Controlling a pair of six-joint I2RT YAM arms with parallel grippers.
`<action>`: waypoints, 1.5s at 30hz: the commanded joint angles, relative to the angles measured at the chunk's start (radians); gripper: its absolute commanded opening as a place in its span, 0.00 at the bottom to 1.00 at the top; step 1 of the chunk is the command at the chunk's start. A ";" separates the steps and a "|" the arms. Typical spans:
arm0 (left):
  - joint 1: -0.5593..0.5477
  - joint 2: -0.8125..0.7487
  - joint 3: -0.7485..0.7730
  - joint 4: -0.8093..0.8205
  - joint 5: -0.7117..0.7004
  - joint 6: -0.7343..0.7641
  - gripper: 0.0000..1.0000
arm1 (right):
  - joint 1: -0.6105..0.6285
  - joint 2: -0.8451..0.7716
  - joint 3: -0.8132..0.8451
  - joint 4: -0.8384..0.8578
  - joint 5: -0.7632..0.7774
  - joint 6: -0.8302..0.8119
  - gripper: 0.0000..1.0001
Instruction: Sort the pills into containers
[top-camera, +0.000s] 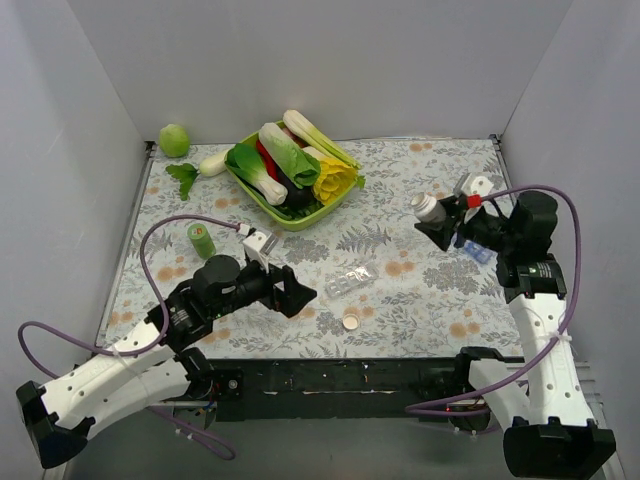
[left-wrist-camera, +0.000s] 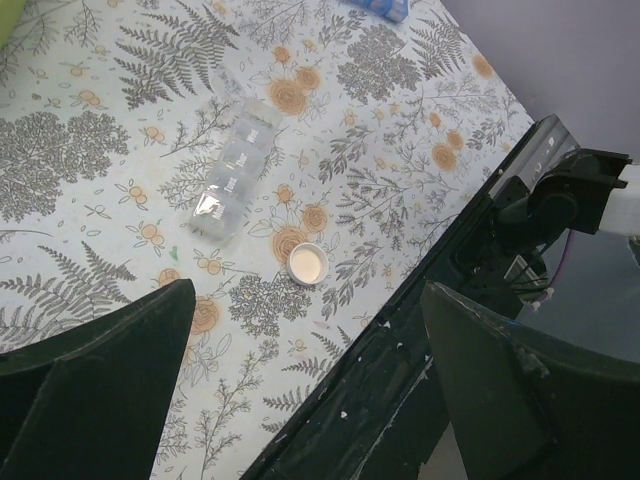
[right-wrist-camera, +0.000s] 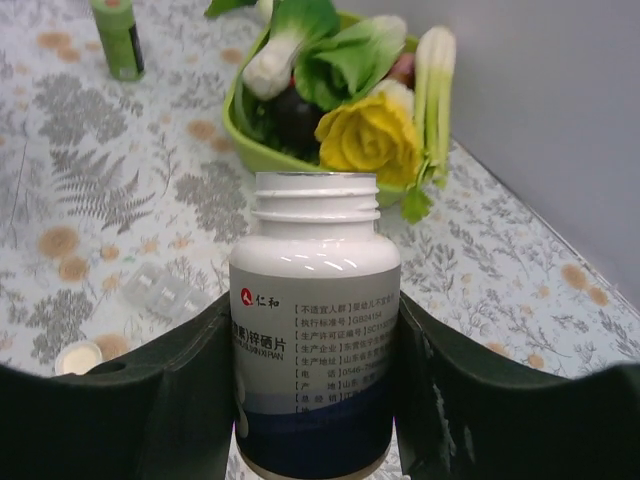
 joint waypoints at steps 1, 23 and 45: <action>0.003 -0.070 -0.027 0.015 -0.022 0.056 0.98 | -0.063 -0.048 0.034 0.501 -0.039 0.548 0.04; 0.003 -0.227 -0.088 0.032 0.010 0.010 0.98 | 0.094 -0.083 0.213 0.853 0.070 1.020 0.01; 0.003 -0.117 -0.142 0.190 0.087 0.293 0.98 | 0.126 0.053 0.031 -0.330 -0.268 -0.611 0.04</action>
